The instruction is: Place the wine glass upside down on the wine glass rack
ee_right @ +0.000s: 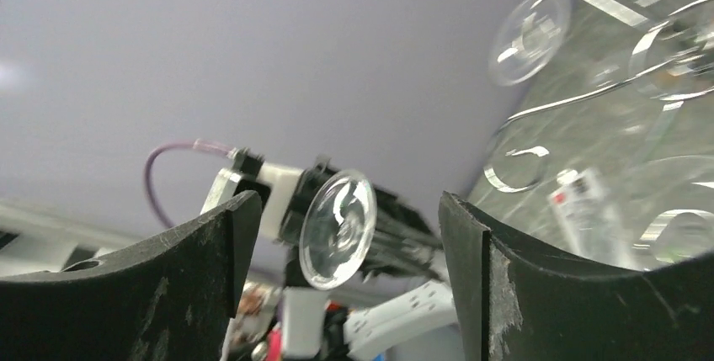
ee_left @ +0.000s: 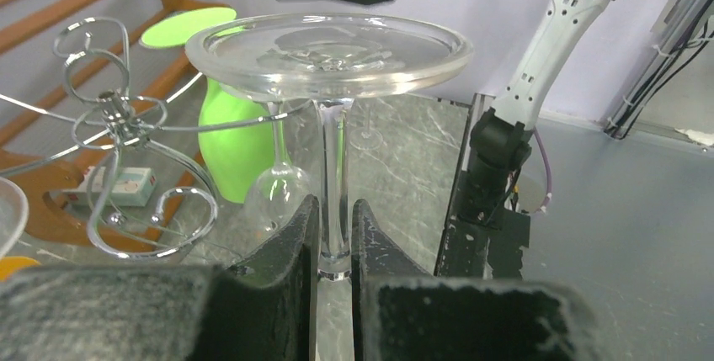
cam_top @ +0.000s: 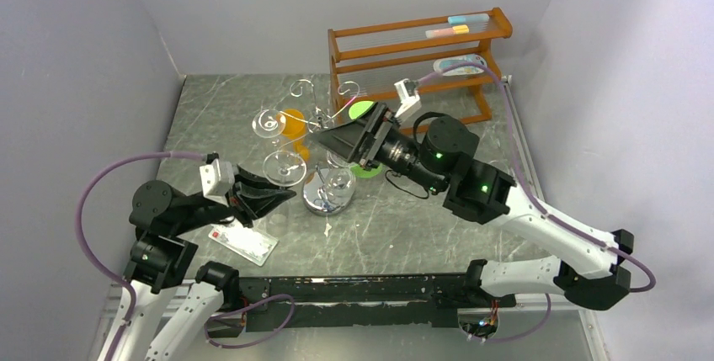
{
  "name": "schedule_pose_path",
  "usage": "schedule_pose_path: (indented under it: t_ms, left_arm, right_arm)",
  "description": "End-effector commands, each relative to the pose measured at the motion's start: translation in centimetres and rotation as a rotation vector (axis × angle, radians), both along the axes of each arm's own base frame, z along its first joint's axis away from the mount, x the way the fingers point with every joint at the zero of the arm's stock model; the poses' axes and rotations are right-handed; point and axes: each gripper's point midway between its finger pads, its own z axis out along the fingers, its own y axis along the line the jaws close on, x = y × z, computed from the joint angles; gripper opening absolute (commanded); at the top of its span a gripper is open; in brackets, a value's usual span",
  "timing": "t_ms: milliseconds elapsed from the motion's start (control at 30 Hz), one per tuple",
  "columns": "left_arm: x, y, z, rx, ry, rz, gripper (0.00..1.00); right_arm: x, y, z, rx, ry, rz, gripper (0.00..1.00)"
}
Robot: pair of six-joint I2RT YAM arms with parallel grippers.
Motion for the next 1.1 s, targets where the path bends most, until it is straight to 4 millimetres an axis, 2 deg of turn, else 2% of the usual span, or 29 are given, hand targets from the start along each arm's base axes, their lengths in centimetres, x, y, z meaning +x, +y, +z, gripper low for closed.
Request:
schedule_pose_path:
  t_ms: [0, 200, 433, 700, 1067]
  left_arm:
    - [-0.8, -0.2, -2.3, 0.043, 0.055, -0.048, 0.05]
    - [-0.7, -0.9, -5.1, 0.065, 0.129, -0.115, 0.05]
    - [1.8, -1.6, -6.6, 0.029, 0.170, -0.084, 0.05]
    - [4.1, -2.3, -6.4, -0.013, 0.153, -0.064, 0.05]
    - [6.2, -1.6, -6.5, -0.020, 0.161, 0.068, 0.05]
  right_arm:
    - [3.5, -4.9, -1.0, -0.123, -0.090, -0.290, 0.81]
    - [4.2, -7.6, -0.5, -0.123, -0.135, -0.394, 0.81]
    - [4.0, -8.1, -0.2, -0.104, -0.161, -0.396, 0.81]
    - [4.3, -9.0, -0.6, -0.102, -0.153, -0.437, 0.82]
    - [4.3, -9.4, -1.3, -0.095, -0.148, -0.448, 0.81]
